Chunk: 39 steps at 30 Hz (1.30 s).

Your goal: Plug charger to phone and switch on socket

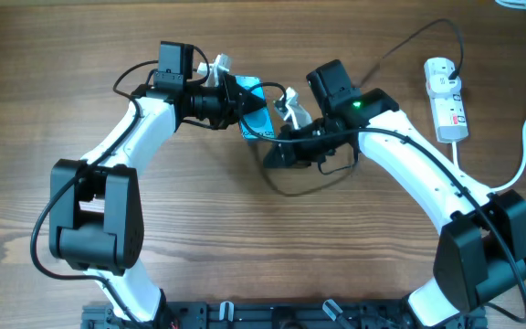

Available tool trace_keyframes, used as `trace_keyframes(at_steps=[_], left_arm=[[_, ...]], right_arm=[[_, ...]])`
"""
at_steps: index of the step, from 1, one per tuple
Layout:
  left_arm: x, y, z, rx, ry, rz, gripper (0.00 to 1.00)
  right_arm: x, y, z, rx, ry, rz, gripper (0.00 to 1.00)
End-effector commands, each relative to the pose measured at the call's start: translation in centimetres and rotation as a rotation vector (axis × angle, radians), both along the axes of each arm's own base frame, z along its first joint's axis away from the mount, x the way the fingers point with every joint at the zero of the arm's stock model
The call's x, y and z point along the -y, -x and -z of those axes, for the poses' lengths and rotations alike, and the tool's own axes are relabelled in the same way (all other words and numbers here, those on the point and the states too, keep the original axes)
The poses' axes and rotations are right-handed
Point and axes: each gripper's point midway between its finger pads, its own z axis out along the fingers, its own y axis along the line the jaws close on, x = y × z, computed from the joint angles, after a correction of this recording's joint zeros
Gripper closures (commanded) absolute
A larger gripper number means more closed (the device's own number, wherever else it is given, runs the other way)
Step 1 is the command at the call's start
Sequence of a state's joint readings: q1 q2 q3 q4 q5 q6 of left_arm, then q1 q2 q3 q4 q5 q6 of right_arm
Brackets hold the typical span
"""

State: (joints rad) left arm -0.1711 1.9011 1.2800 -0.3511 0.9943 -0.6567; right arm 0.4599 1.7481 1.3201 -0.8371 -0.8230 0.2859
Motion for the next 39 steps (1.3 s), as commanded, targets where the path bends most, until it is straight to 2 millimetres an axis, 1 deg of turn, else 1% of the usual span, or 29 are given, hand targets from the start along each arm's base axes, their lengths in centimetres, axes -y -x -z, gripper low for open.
trace_keyframes(at_steps=[1,3,4,5,6,8,9,11,14,15,16,18,19,21,23,25,27,29,33,36,39], left_arm=[[0.5,0.0,-1.0,0.060,0.029,0.042,0.96],[0.2,-0.5,-0.6,0.105,-0.013,0.034,0.96],[-0.5,-1.0,0.2,0.099,-0.063,-0.001,0.96],[-1.4,-1.5,1.3,0.086,-0.130,-0.048,0.96],[-2.8,-2.1,2.5,0.068,-0.211,-0.104,0.96],[-4.7,-2.5,3.6,0.023,-0.276,-0.175,0.96],[-5.3,-2.6,3.8,0.013,-0.292,-0.193,0.96],[-7.0,-2.8,4.3,-0.010,-0.325,-0.234,0.96],[-10.0,-3.0,5.4,-0.054,-0.397,-0.305,0.96],[-10.9,-2.9,5.7,-0.069,-0.415,-0.325,0.96],[-11.7,-2.9,5.9,-0.082,-0.429,-0.344,0.96],[-12.9,-2.9,6.1,-0.096,-0.433,-0.364,0.96],[-13.7,-2.8,6.2,-0.109,-0.437,-0.379,0.96],[-14.0,-2.8,6.2,-0.115,-0.438,-0.386,0.96],[-14.1,-2.8,6.2,-0.099,-0.444,-0.372,0.96],[-14.1,-2.8,6.2,-0.099,-0.445,-0.372,0.96],[-14.1,-2.8,6.2,-0.098,-0.447,-0.374,0.96],[-14.1,-2.8,6.2,-0.098,-0.447,-0.374,0.96],[-14.1,-2.8,6.2,-0.099,-0.447,-0.374,0.96],[-14.1,-2.8,6.3,-0.102,-0.447,-0.373,0.96],[-14.1,-2.8,6.3,-0.102,-0.447,-0.373,0.96]], right_arm=[[-0.4,-0.3,-1.7,0.059,-0.044,-0.029,0.96],[0.1,-0.8,-1.0,0.084,0.006,-0.011,0.96],[0.8,-1.3,-0.1,0.103,0.074,0.009,0.96],[1.3,-1.4,0.7,0.118,0.124,0.018,0.96],[1.3,-1.3,1.1,0.132,0.147,0.008,0.95],[1.0,-1.3,1.7,0.169,0.192,-0.004,0.91],[0.9,-1.5,2.3,0.194,0.230,-0.008,0.86],[0.9,-2.0,3.6,0.259,0.325,-0.011,0.71],[-0.1,-3.0,5.6,0.372,0.427,-0.041,0.48],[-0.3,-3.2,6.0,0.401,0.442,-0.058,0.44],[-0.4,-4.0,6.8,0.444,0.473,-0.071,0.42],[-0.6,-5.0,8.0,0.492,0.498,-0.094,0.42],[-0.9,-5.5,9.2,0.503,0.500,-0.107,0.44],[-1.1,-6.2,10.7,0.515,0.514,-0.117,0.45],[-1.0,-7.4,12.3,0.555,0.554,-0.126,0.50],[-1.3,-8.1,12.6,0.587,0.552,-0.123,0.57],[-1.7,-8.7,12.4,0.613,0.535,-0.110,0.62],[-2.1,-9.3,12.7,0.628,0.523,-0.098,0.71],[-1.9,-8.9,15.3,0.577,0.547,-0.096,0.72],[-2.5,-8.5,16.2,0.567,0.545,-0.107,0.74],[-2.9,-8.1,17.4,0.562,0.563,-0.107,0.80]])
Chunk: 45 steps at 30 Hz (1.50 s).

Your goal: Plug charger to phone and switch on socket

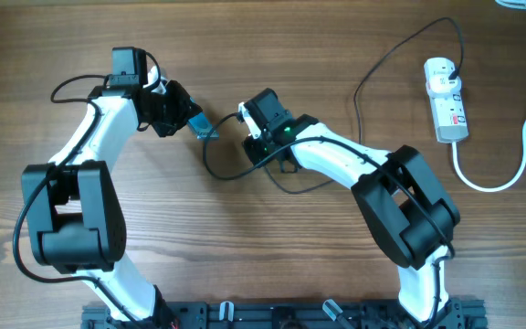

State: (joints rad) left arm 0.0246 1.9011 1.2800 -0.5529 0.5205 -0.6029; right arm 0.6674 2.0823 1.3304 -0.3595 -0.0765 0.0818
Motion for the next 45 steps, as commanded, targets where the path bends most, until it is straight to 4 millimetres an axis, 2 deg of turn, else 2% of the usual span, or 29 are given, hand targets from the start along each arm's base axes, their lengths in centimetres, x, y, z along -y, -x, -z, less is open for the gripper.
trace_keyframes(at_steps=[1,2,3,4,6,8,9,10,11,13,16,20,23,27,29,32,38,39,41,45], left_arm=[[0.0,-0.3,-0.5,0.023,-0.003,0.016,0.96],[0.0,-0.2,-0.4,0.021,-0.003,0.016,0.96],[0.0,-0.2,-0.4,0.020,-0.003,0.016,0.96],[0.0,-0.2,-0.4,0.021,-0.003,0.016,0.96],[0.0,-0.2,-0.4,0.020,-0.003,0.016,0.96],[0.0,-0.2,-0.4,0.019,-0.003,0.016,0.96],[0.0,-0.1,-0.4,0.016,-0.003,0.016,0.96],[0.0,-0.1,-0.4,0.016,-0.002,0.017,0.96],[0.0,-0.1,-0.4,0.016,-0.002,0.017,0.96],[0.0,0.0,-0.3,0.009,-0.002,0.017,0.96],[0.1,0.3,-0.2,-0.005,-0.002,0.020,0.96],[0.1,0.2,-0.3,0.002,-0.002,0.019,0.96],[0.1,0.1,-0.3,0.005,-0.002,0.018,0.96],[0.1,-0.3,-0.5,0.025,-0.002,0.018,0.96],[0.1,-0.3,-0.5,0.025,-0.003,0.018,0.96],[0.1,-0.2,-0.4,0.018,-0.003,0.018,0.96],[0.1,-0.2,-0.4,0.018,-0.003,0.018,0.96],[0.1,-0.2,-0.4,0.017,-0.003,0.018,0.96],[0.1,-0.1,-0.4,0.017,-0.003,0.018,0.96],[0.1,-0.1,-0.4,0.017,-0.003,0.018,0.96]], right_arm=[[-0.4,1.2,3.2,-0.043,0.053,0.001,0.81],[-0.6,1.6,3.3,-0.033,0.070,-0.006,0.85],[-0.6,1.6,3.3,-0.011,0.101,-0.006,0.94],[-0.4,1.7,3.3,-0.004,0.120,-0.005,0.96],[0.0,2.2,2.8,-0.039,0.148,-0.003,0.96],[1.3,2.4,0.8,-0.080,0.189,0.005,0.96],[3.0,2.7,-0.9,-0.125,0.223,0.027,0.96],[4.2,2.8,-1.7,-0.155,0.232,0.051,0.96],[4.9,3.2,-1.9,-0.205,0.212,0.047,0.96],[4.9,4.3,-1.9,-0.309,0.125,0.005,0.96],[5.8,3.4,-1.8,-0.306,0.114,0.043,0.96],[5.5,3.9,-1.7,-0.327,0.112,0.093,0.96],[6.1,4.6,-0.9,-0.323,0.172,0.128,0.96],[5.1,5.1,-0.7,-0.305,0.173,0.106,0.95],[4.9,5.0,-0.7,-0.302,0.170,0.104,0.86],[4.9,5.1,-0.7,-0.303,0.168,0.104,0.85],[4.7,5.8,-0.3,-0.316,0.171,0.114,0.85],[4.5,6.0,-0.2,-0.316,0.173,0.108,0.86],[4.3,6.1,0.1,-0.292,0.192,0.099,0.95],[3.8,6.5,0.2,-0.283,0.201,0.081,0.94]])
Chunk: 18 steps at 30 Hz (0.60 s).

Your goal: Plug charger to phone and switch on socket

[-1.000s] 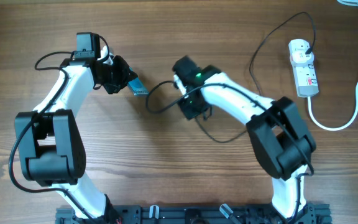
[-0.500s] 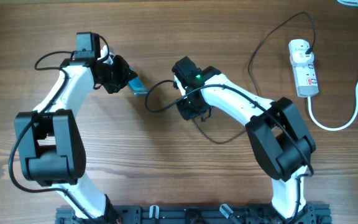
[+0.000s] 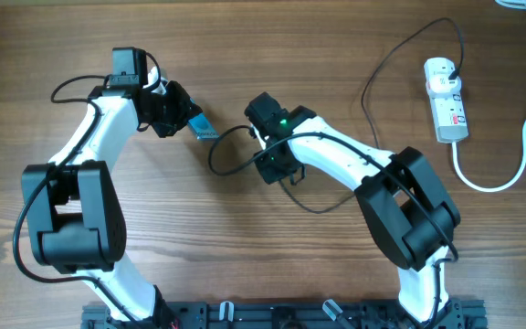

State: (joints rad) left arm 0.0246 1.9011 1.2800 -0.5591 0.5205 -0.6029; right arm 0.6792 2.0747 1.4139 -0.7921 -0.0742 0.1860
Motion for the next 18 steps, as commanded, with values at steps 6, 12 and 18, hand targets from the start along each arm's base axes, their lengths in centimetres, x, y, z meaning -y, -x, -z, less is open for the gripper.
trace_keyframes(at_steps=[6,12,18], left_arm=[[0.3,-0.2,-0.5,0.027,0.005,0.030,0.96],[3.5,-0.1,-3.2,0.121,0.198,0.179,0.96],[7.7,0.3,-10.9,0.274,0.627,0.364,0.96]], right_arm=[[-1.9,1.3,-0.3,-0.084,-0.129,-0.004,0.96],[-2.3,0.1,-5.4,-0.285,-0.555,0.058,0.96],[-2.4,1.6,-15.3,-0.404,-1.073,-0.097,0.96]])
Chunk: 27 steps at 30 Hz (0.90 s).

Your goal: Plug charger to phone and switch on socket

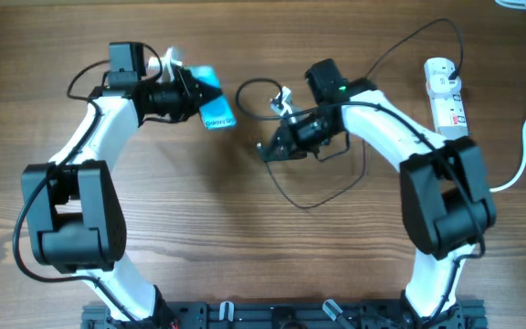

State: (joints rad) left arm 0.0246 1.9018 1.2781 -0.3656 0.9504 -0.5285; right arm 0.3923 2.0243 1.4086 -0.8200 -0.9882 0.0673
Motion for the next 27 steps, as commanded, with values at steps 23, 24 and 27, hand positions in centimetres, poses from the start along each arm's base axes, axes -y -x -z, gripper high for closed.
trace_keyframes(at_steps=[23,24,27], left_arm=[[7.1,0.9,-7.0,-0.071,0.339,0.145,0.96],[7.1,0.9,-7.0,-0.068,0.338,0.146,0.96],[7.1,0.9,-7.0,-0.064,0.337,0.147,0.96]], right_arm=[[-1.6,0.3,-10.5,-0.058,-0.457,-0.043,0.96],[-1.7,0.1,-10.5,-0.053,-0.455,-0.040,0.96],[-1.8,-0.1,-10.6,-0.069,-0.454,-0.030,0.96]])
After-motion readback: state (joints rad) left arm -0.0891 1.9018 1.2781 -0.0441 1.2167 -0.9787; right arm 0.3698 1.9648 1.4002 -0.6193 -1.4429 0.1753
